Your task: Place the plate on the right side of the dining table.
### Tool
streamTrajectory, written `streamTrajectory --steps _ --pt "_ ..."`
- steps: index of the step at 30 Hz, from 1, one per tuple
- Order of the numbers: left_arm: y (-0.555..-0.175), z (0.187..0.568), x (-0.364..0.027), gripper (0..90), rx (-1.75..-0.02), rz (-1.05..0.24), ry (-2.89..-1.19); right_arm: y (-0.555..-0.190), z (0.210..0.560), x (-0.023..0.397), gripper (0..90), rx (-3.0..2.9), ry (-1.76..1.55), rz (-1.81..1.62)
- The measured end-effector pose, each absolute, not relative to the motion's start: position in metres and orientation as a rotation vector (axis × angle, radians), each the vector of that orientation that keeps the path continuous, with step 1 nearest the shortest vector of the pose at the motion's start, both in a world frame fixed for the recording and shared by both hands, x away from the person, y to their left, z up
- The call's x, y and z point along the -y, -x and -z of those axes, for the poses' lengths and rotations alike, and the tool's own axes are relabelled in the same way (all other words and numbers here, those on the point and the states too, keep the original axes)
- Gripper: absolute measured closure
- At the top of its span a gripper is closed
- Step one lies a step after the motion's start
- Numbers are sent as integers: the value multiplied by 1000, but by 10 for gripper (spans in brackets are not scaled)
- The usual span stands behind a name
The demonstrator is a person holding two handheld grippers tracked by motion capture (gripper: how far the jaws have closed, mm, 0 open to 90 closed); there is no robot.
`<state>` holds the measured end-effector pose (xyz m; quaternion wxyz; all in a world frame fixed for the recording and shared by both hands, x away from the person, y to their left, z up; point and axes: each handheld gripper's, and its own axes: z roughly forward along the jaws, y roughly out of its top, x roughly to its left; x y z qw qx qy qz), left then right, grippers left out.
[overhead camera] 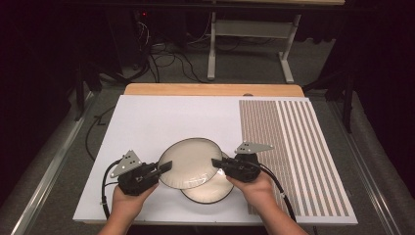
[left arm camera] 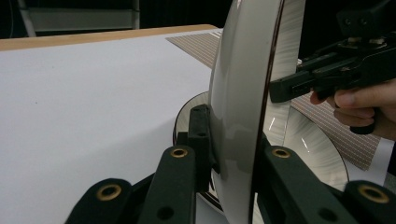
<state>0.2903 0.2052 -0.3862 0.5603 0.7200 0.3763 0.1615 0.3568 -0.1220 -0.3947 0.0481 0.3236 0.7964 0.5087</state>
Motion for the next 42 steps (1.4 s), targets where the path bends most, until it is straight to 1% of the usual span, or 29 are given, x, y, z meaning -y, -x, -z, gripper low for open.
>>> streamTrajectory --steps 14,26,30,33,38,39,42 --pt "-291 386 -198 784 -877 -404 -1677 -348 383 132 854 -2389 -964 -1547" --pt "-299 377 -186 780 -869 -381 -1636 -347 368 147 860 -2342 -963 -1557" --pt "-305 369 -175 776 -868 -372 -1628 -347 360 156 860 -2309 -962 -1556" --pt "-310 367 -167 776 -863 -340 -1625 -347 353 165 861 -2294 -956 -1539" --pt "-313 360 -152 776 -845 -352 -1651 -345 347 178 861 -2273 -966 -1528" --pt "-315 357 -144 776 -841 -359 -1662 -345 345 188 861 -2260 -975 -1527" --pt "-318 353 -132 776 -826 -353 -1676 -344 341 197 862 -2249 -983 -1523"
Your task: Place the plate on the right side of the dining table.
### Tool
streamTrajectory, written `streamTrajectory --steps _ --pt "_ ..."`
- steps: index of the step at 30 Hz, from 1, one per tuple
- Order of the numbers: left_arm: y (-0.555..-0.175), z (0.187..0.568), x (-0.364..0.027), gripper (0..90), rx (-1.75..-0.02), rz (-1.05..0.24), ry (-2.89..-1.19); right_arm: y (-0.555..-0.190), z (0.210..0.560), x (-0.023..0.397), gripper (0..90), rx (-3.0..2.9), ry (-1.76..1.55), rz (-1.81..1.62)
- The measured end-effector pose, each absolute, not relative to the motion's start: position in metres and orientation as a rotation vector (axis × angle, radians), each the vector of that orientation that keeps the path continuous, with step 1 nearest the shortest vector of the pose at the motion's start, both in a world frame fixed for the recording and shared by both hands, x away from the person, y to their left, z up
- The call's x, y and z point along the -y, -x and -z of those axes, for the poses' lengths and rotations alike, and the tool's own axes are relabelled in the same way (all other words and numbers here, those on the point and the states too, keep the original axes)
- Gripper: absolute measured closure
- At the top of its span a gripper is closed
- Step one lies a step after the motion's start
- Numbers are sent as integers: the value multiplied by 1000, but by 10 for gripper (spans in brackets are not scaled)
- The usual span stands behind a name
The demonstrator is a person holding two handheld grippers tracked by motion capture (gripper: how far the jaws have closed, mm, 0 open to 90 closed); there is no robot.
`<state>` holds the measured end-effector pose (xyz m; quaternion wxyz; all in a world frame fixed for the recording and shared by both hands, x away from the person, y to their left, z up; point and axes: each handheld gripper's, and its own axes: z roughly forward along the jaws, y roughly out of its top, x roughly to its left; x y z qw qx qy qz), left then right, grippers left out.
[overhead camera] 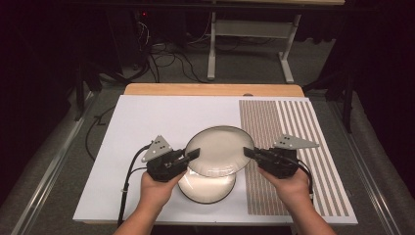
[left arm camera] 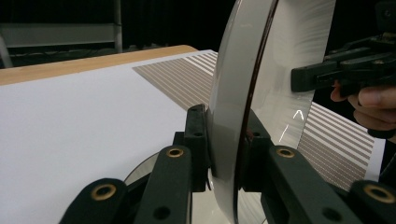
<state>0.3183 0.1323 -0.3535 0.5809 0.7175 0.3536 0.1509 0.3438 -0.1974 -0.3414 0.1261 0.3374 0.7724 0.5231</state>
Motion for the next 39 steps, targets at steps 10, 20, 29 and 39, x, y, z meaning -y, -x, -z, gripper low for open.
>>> streamTrajectory --steps 10,20,29,39 --pt "-326 351 -93 779 -771 -312 -1709 -332 338 239 862 -2192 -1009 -1503" --pt "-337 356 -56 776 -745 -262 -1742 -324 341 274 863 -2142 -1053 -1466" --pt "-349 357 -30 771 -732 -239 -1775 -319 345 299 865 -2084 -1110 -1467" --pt "-365 360 -3 754 -743 -229 -1816 -322 348 319 865 -2038 -1161 -1425"
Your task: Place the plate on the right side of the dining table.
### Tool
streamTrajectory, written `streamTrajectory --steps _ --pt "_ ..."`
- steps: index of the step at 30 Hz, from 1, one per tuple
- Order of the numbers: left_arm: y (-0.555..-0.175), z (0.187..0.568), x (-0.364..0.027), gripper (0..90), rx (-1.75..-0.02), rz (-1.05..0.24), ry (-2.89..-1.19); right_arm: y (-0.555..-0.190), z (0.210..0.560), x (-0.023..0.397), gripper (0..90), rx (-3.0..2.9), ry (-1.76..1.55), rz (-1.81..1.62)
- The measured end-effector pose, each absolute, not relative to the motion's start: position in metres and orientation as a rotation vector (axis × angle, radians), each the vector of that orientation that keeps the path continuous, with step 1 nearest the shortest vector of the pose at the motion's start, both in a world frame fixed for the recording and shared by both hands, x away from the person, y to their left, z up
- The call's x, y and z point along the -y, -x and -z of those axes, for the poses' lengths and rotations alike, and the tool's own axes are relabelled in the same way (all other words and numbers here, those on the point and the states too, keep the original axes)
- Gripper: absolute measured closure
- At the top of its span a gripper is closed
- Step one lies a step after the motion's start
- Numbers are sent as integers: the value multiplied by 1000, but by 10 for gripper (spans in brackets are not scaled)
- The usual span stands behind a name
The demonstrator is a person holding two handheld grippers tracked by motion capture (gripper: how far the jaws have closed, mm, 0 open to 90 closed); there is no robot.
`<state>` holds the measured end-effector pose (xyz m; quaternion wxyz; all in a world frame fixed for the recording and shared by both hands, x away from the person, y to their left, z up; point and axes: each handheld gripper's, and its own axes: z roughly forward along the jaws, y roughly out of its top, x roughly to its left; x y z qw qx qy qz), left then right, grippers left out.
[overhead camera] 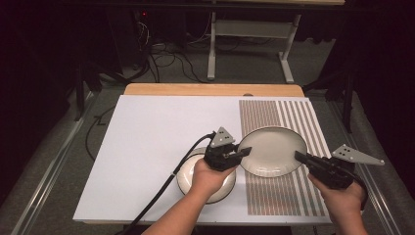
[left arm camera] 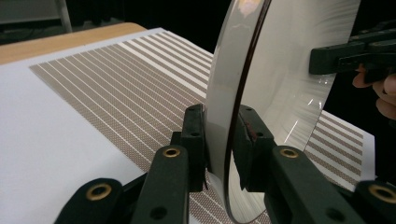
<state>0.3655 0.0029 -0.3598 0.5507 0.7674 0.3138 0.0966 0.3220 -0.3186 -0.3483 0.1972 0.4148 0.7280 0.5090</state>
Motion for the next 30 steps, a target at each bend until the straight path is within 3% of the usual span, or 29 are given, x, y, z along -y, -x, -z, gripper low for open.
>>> streamTrajectory --steps 13,30 --pt "-384 364 38 741 -731 -233 -1882 -327 360 352 865 -1991 -1256 -1404" --pt "-395 384 60 721 -793 -200 -1907 -332 378 368 864 -1975 -1360 -1366"
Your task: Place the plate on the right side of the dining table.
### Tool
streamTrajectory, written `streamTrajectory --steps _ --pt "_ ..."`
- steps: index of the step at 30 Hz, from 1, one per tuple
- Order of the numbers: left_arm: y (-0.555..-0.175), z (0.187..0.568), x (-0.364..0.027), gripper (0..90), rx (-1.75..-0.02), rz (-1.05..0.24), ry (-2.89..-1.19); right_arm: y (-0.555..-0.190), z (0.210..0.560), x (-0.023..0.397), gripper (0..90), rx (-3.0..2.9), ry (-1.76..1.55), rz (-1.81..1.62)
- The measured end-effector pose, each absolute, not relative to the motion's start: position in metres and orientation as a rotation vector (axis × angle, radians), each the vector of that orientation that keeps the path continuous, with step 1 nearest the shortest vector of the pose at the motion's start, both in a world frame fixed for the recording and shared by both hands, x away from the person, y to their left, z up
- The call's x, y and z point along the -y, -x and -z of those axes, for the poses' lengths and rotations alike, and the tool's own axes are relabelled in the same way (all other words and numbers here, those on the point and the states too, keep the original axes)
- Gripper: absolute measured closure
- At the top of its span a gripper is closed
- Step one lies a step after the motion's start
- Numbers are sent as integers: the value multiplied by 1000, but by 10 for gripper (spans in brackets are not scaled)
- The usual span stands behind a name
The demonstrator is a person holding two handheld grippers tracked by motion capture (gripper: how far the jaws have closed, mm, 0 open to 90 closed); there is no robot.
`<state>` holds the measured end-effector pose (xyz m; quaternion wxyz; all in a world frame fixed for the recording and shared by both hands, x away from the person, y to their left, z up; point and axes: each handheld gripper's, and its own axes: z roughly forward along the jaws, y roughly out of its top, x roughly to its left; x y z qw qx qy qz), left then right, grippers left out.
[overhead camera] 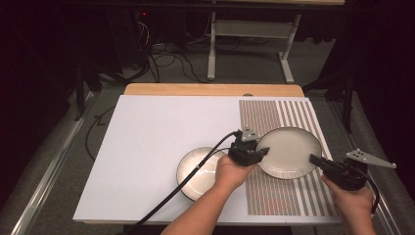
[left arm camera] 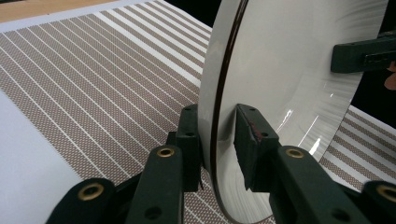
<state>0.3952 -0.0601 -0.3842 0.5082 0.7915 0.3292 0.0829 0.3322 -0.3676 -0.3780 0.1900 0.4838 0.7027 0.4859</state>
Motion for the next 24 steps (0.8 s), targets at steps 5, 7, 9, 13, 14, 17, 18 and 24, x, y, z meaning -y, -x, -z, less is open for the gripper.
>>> streamTrajectory --steps 5,7,9,13,14,17,18,24 --pt "-395 387 66 716 -800 -199 -1916 -330 379 372 865 -1971 -1378 -1362" --pt "-396 389 67 714 -804 -194 -1925 -330 381 373 865 -1971 -1379 -1357" --pt "-397 390 69 712 -813 -191 -1937 -330 383 373 865 -1975 -1382 -1344" --pt "-395 392 72 711 -837 -195 -1957 -331 386 374 864 -1988 -1384 -1327" --pt "-395 392 73 711 -834 -205 -1971 -331 386 375 864 -1990 -1389 -1325" --pt "-395 392 77 714 -842 -253 -2023 -331 387 374 865 -1995 -1387 -1302" --pt "-395 393 77 719 -843 -255 -2025 -331 388 374 866 -1998 -1377 -1286" --pt "-396 392 77 732 -863 -243 -2014 -332 389 375 866 -1994 -1396 -1294"
